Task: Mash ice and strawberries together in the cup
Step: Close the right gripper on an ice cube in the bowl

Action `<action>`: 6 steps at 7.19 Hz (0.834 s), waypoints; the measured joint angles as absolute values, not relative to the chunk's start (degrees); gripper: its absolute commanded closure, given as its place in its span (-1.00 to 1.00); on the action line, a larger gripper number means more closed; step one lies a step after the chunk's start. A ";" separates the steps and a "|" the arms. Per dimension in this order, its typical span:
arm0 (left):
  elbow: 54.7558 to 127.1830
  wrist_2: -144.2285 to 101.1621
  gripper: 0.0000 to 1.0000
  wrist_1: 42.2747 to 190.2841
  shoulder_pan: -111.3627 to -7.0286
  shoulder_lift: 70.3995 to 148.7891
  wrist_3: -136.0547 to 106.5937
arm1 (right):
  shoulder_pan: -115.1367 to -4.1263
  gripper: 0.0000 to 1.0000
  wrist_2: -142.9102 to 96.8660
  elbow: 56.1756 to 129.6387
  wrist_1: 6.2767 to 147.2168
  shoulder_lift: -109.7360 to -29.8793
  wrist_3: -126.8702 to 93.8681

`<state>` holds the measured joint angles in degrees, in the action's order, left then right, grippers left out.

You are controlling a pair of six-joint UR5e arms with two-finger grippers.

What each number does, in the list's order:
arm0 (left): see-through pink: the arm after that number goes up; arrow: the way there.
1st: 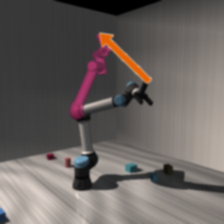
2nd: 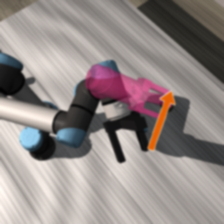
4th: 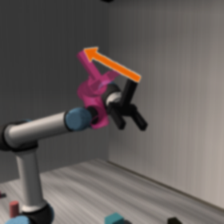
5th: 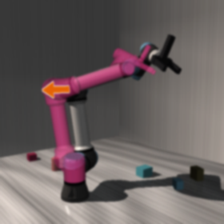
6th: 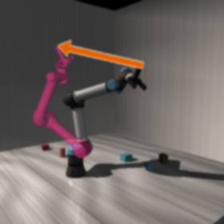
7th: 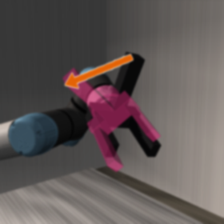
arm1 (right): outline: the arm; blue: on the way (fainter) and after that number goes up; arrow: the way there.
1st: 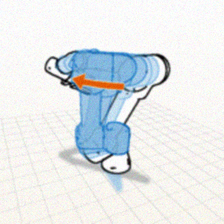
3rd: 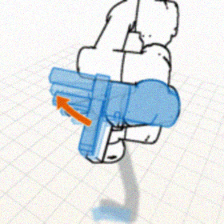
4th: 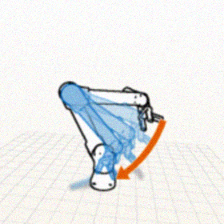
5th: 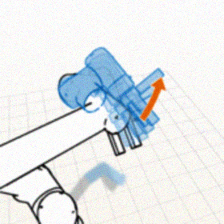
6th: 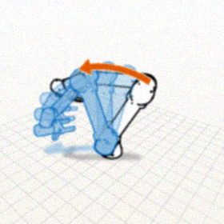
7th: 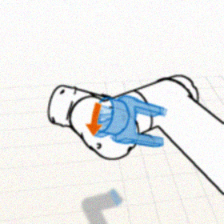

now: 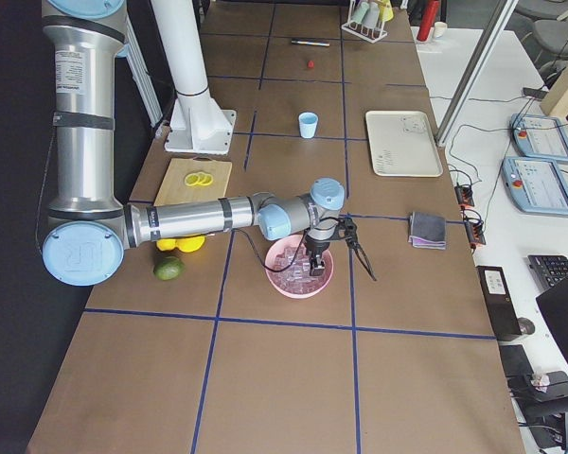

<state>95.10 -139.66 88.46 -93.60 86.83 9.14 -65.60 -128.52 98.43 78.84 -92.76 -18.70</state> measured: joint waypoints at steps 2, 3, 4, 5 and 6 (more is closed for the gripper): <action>95.10 -139.66 -1.00 88.43 -93.58 86.83 9.08 | -65.06 -0.43 -128.57 98.44 78.89 -92.81 -18.65; 95.10 -139.66 -1.00 88.42 -93.58 86.84 9.06 | -64.73 -0.43 -128.53 98.44 78.91 -92.81 -18.64; 95.10 -139.66 -1.00 88.42 -93.58 86.86 9.06 | -64.45 -0.38 -128.51 98.43 78.92 -92.81 -18.61; 95.10 -139.66 -1.00 88.42 -93.60 86.89 9.05 | -64.32 -0.36 -128.50 98.39 78.92 -92.81 -18.57; 95.10 -139.66 -1.00 88.42 -93.59 86.94 9.05 | -64.29 -0.19 -128.50 98.31 78.93 -92.84 -18.53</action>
